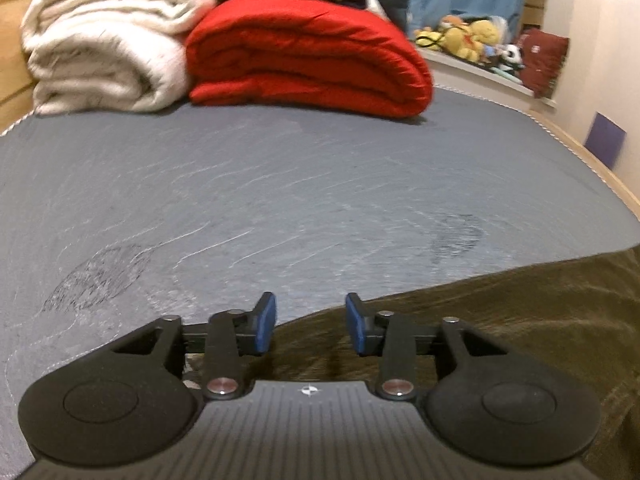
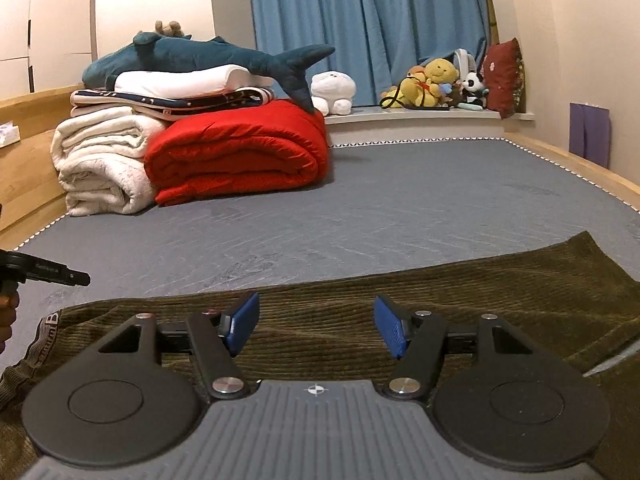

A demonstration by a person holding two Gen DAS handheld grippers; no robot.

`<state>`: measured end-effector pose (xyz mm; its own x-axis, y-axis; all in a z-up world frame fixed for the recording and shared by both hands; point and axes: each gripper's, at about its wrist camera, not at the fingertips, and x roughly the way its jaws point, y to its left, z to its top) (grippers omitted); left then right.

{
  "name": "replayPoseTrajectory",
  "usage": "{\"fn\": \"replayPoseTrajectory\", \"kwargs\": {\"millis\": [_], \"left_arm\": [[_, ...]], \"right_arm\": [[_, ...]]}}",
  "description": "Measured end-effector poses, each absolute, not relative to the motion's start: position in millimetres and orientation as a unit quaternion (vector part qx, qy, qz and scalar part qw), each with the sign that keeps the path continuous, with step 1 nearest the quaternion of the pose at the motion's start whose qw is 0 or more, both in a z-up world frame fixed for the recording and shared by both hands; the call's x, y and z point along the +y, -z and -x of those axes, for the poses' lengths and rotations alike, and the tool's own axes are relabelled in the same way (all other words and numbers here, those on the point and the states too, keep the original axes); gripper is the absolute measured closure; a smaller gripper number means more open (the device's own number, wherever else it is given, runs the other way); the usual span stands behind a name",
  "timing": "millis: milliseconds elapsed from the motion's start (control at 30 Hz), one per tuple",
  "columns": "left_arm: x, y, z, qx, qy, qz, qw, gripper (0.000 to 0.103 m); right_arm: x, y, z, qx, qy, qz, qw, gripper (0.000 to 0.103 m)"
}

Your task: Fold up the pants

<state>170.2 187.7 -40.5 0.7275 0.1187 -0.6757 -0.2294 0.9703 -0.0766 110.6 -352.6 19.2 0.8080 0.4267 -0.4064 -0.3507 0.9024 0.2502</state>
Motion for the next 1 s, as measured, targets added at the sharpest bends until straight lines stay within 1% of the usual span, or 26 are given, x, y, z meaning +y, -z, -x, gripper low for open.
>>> {"fn": "replayPoseTrajectory", "kwargs": {"millis": [133, 200, 233, 333, 567, 900, 933, 967, 1000], "left_arm": [[209, 54, -174, 0.374, -0.100, 0.105, 0.916, 0.041], [214, 61, -175, 0.377, -0.105, 0.103, 0.914, 0.022], [214, 64, -176, 0.379, -0.109, 0.098, 0.914, 0.020], [214, 73, -183, 0.388, -0.113, 0.086, 0.911, 0.017], [202, 93, -201, 0.409, -0.106, 0.056, 0.905, 0.014], [201, 107, -219, 0.418, -0.111, 0.071, 0.899, 0.015], [201, 107, -219, 0.417, -0.110, 0.073, 0.899, 0.016], [201, 107, -219, 0.416, -0.106, 0.073, 0.900, 0.021], [200, 106, -218, 0.414, -0.100, 0.073, 0.902, 0.032]], "right_arm": [[-353, -17, -118, 0.240, -0.206, -0.088, 0.945, 0.035], [-352, -16, -120, 0.242, -0.209, -0.092, 0.943, 0.035], [-352, -16, -121, 0.242, -0.210, -0.092, 0.943, 0.035], [-351, -15, -123, 0.242, -0.215, -0.090, 0.942, 0.035], [-350, -14, -126, 0.245, -0.223, -0.083, 0.940, 0.035], [-351, -15, -121, 0.246, -0.216, -0.067, 0.943, 0.034], [-351, -15, -120, 0.246, -0.214, -0.066, 0.943, 0.034], [-351, -15, -120, 0.247, -0.213, -0.064, 0.943, 0.034], [-351, -15, -119, 0.247, -0.212, -0.063, 0.943, 0.033]]}}
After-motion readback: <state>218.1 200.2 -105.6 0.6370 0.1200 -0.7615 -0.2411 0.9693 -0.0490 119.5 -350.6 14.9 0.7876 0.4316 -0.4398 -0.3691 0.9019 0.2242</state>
